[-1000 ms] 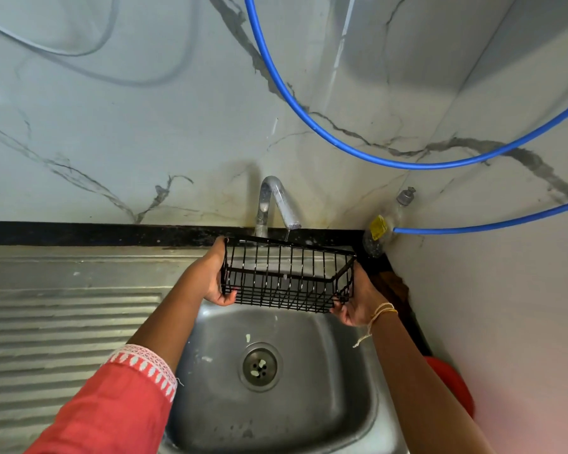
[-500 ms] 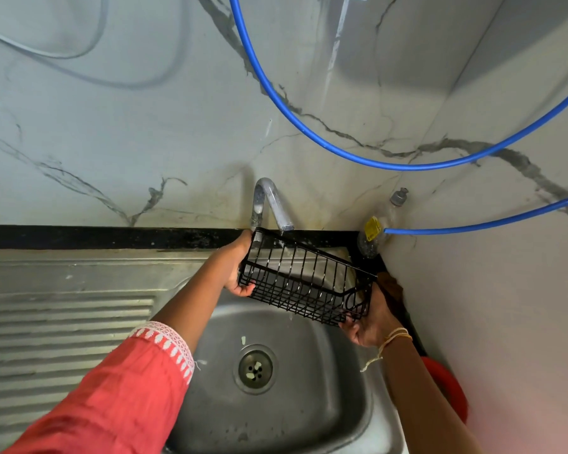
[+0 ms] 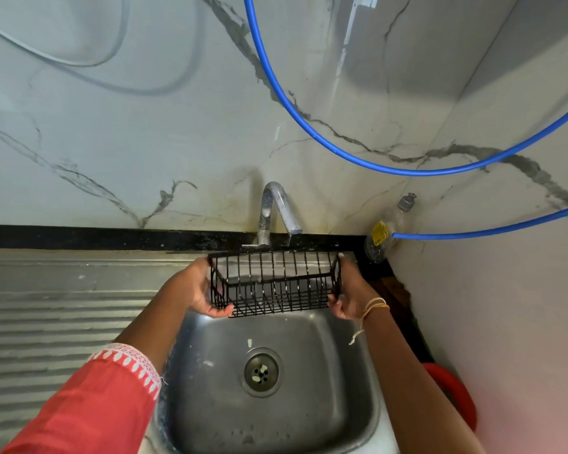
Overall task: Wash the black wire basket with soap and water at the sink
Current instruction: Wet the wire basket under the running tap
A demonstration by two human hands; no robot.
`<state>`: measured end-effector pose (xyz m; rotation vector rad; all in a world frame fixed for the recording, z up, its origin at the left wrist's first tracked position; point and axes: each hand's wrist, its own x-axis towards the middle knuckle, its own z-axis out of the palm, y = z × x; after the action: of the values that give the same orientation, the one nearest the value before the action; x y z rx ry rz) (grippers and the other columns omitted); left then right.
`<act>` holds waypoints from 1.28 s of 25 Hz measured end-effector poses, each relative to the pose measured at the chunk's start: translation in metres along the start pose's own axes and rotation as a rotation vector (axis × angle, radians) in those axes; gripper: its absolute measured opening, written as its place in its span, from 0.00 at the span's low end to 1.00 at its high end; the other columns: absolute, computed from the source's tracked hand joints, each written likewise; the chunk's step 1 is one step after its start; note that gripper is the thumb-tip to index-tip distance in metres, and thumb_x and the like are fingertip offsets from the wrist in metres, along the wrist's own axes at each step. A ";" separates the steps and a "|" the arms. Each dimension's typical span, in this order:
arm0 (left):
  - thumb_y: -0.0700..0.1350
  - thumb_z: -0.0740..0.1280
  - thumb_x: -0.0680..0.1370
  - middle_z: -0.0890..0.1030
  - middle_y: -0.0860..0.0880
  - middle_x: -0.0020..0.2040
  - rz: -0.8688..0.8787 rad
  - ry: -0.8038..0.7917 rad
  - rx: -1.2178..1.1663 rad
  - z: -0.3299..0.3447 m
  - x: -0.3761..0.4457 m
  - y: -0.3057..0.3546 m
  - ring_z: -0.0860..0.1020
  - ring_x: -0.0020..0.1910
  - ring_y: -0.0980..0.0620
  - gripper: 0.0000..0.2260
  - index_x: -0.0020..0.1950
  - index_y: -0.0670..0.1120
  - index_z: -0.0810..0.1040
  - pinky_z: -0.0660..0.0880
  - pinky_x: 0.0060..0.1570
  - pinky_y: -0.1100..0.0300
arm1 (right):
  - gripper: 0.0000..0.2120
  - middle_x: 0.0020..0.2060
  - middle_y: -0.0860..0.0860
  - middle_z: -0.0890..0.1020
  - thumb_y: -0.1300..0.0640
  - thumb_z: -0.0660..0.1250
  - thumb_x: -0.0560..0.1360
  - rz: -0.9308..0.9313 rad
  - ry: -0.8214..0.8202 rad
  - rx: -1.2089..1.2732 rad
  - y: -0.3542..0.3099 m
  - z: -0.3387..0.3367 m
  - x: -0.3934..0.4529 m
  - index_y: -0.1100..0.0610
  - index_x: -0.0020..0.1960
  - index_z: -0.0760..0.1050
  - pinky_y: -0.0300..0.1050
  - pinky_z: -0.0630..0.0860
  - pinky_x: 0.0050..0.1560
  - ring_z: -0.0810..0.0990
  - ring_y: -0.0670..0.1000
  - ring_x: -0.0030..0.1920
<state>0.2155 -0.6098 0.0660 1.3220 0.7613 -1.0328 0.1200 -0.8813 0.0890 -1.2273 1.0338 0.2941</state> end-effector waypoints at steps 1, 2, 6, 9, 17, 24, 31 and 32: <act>0.55 0.57 0.77 0.71 0.28 0.57 -0.040 -0.014 -0.068 -0.009 0.006 -0.006 0.75 0.50 0.29 0.20 0.57 0.40 0.74 0.79 0.40 0.44 | 0.32 0.33 0.52 0.72 0.25 0.60 0.66 -0.037 0.003 -0.036 -0.006 0.007 -0.003 0.54 0.47 0.71 0.31 0.65 0.22 0.70 0.46 0.21; 0.52 0.56 0.78 0.69 0.26 0.60 -0.079 -0.024 -0.129 -0.015 0.013 -0.014 0.74 0.52 0.26 0.19 0.61 0.42 0.75 0.79 0.42 0.41 | 0.28 0.32 0.51 0.71 0.28 0.63 0.68 -0.065 -0.004 -0.064 -0.010 0.013 -0.004 0.54 0.48 0.69 0.31 0.65 0.21 0.70 0.45 0.20; 0.57 0.51 0.79 0.71 0.33 0.64 -0.090 0.134 -0.396 -0.019 0.042 -0.041 0.70 0.58 0.25 0.24 0.61 0.40 0.72 0.72 0.44 0.28 | 0.19 0.31 0.49 0.68 0.39 0.63 0.76 -0.081 -0.066 -0.154 -0.015 0.034 -0.012 0.55 0.43 0.68 0.33 0.67 0.22 0.67 0.44 0.23; 0.59 0.53 0.76 0.69 0.35 0.66 -0.112 0.200 -0.501 -0.005 0.053 -0.056 0.70 0.59 0.27 0.26 0.64 0.41 0.69 0.69 0.42 0.24 | 0.19 0.28 0.50 0.67 0.44 0.55 0.81 -0.175 -0.035 -0.298 -0.010 0.051 -0.020 0.55 0.38 0.66 0.38 0.69 0.28 0.67 0.45 0.26; 0.65 0.53 0.77 0.59 0.37 0.76 -0.034 -0.276 -0.154 0.044 -0.001 -0.042 0.63 0.70 0.33 0.33 0.75 0.45 0.61 0.62 0.67 0.34 | 0.06 0.31 0.55 0.74 0.62 0.57 0.79 -0.336 0.037 -0.392 0.007 0.071 -0.031 0.61 0.47 0.73 0.41 0.78 0.27 0.74 0.48 0.27; 0.59 0.77 0.64 0.71 0.29 0.58 0.100 -0.069 -0.166 0.057 -0.001 -0.030 0.81 0.46 0.32 0.40 0.66 0.42 0.62 0.80 0.47 0.43 | 0.09 0.40 0.57 0.80 0.60 0.57 0.79 -0.651 0.027 -0.734 0.013 0.080 -0.038 0.58 0.55 0.74 0.45 0.81 0.37 0.81 0.54 0.35; 0.49 0.65 0.67 0.75 0.24 0.50 -0.020 -0.094 -0.251 0.027 0.005 -0.051 0.79 0.46 0.46 0.28 0.61 0.32 0.69 0.78 0.26 0.61 | 0.12 0.31 0.49 0.77 0.61 0.59 0.79 -0.960 0.154 -0.453 0.028 0.063 -0.026 0.53 0.57 0.77 0.42 0.73 0.26 0.74 0.49 0.27; 0.48 0.64 0.67 0.74 0.22 0.51 -0.026 -0.126 -0.291 0.020 0.003 -0.053 0.79 0.42 0.45 0.27 0.60 0.31 0.68 0.76 0.22 0.63 | 0.10 0.31 0.49 0.76 0.60 0.59 0.79 -0.935 0.255 -0.389 0.030 0.055 -0.015 0.53 0.53 0.78 0.41 0.71 0.26 0.72 0.47 0.28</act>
<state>0.1655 -0.6271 0.0446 0.9911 0.8015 -0.9750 0.1185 -0.8176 0.0803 -1.9979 0.5195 -0.4192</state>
